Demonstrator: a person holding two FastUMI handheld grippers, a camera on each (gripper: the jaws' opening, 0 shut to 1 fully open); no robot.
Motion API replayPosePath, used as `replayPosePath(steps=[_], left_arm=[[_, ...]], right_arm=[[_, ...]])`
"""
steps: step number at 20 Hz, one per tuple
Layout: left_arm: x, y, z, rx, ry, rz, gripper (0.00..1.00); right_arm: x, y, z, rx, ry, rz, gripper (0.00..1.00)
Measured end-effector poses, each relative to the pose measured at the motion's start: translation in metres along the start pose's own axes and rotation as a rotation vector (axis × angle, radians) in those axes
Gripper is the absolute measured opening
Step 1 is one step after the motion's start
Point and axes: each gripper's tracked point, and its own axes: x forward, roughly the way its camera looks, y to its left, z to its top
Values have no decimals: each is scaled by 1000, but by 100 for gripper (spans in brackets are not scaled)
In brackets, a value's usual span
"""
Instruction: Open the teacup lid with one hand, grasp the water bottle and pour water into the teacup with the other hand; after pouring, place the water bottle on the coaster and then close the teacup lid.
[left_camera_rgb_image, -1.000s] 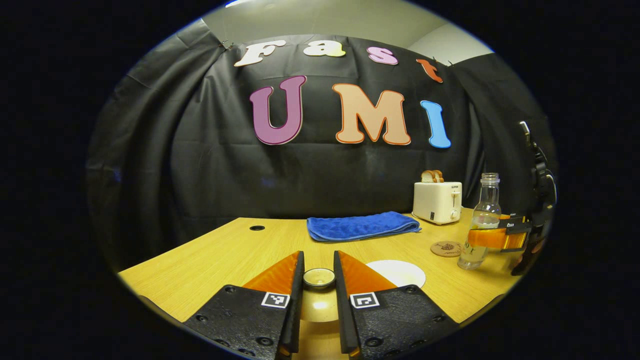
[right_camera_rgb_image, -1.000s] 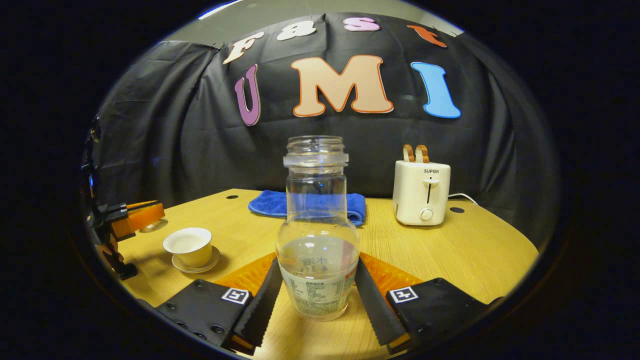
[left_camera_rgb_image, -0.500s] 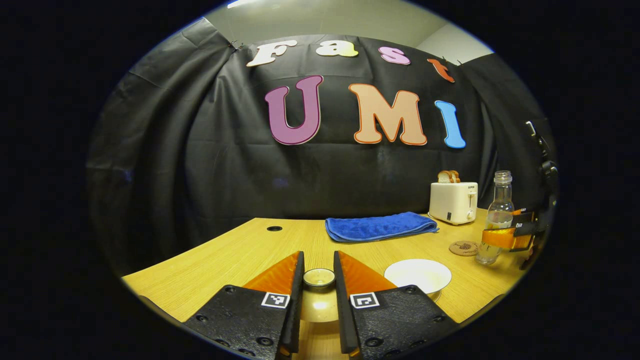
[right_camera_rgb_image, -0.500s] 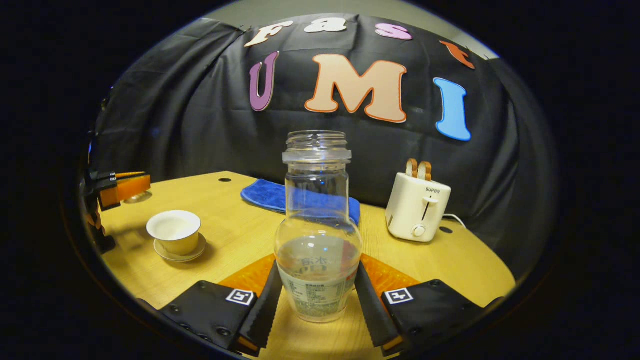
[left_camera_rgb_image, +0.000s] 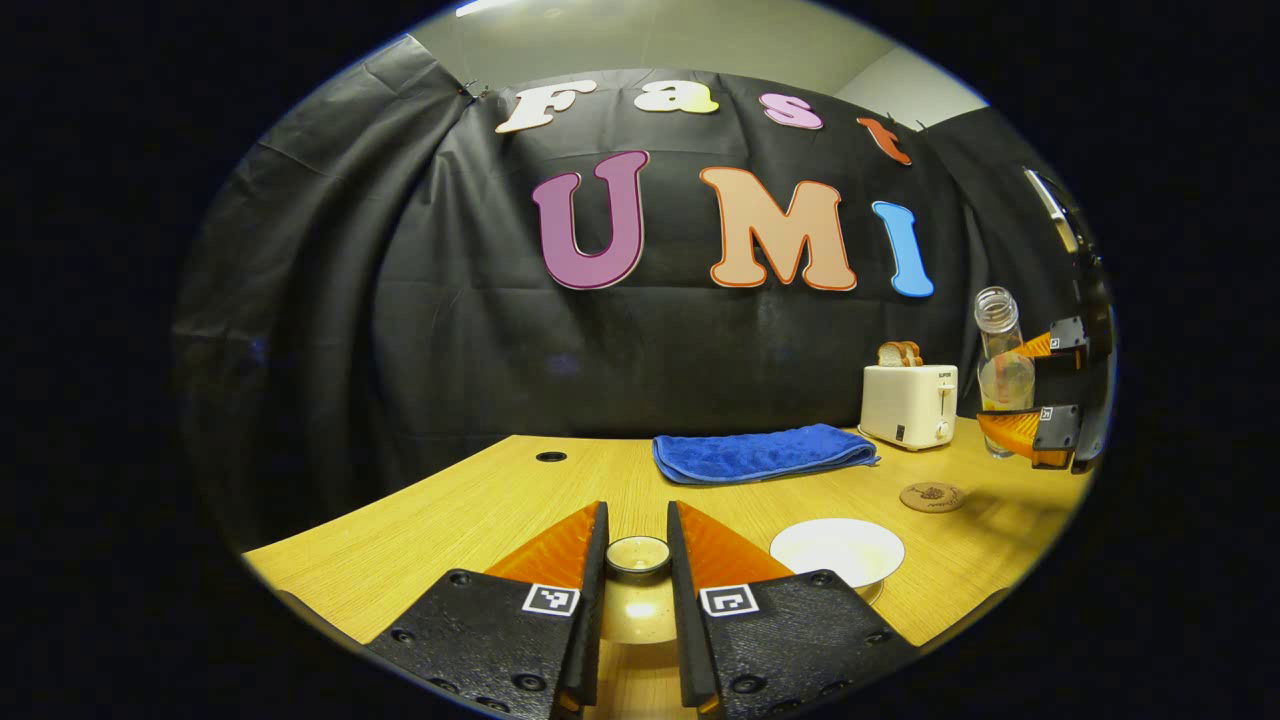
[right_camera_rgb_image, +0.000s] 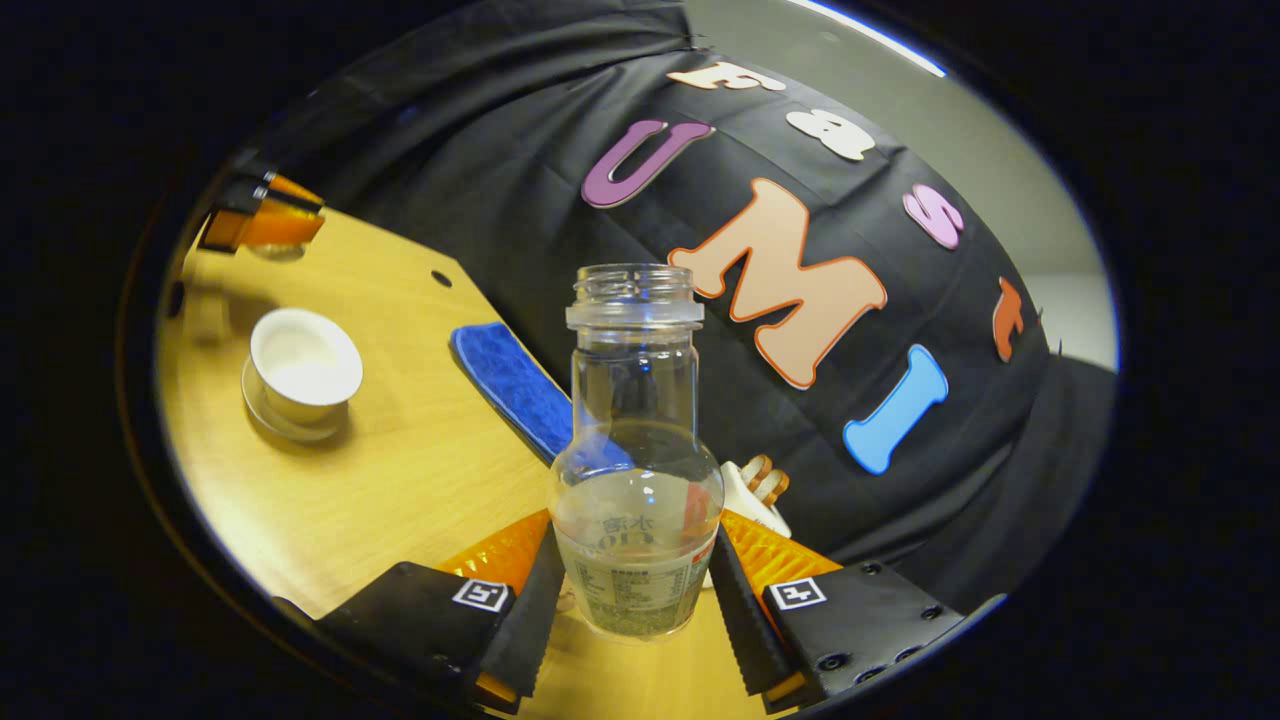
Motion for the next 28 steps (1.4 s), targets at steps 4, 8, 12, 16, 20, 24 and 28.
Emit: replayPosePath(steps=[4,8,12,16,20,24,28], left_arm=[[-1,1,-1,0,1,4,29],[-2,1,-1,-1,0,5,29],[-1,1,-1,-1,1,5,29],[-1,1,-1,-2,1,5,29],[-1,0,-2,-1,0,5,29],[-1,1,-2,-2,0,5,29],[0,1,-3,-2,0,5,29]], right_arm=[[11,21,7,-165,-2,15,78],[17,51,6,-284,-10,51,80],[22,68,10,-416,-12,57,78],[20,73,19,-549,-43,34,77],[25,70,26,-690,-62,9,78],[25,68,30,-760,-74,-17,80],[24,69,45,-851,-121,-47,77]])
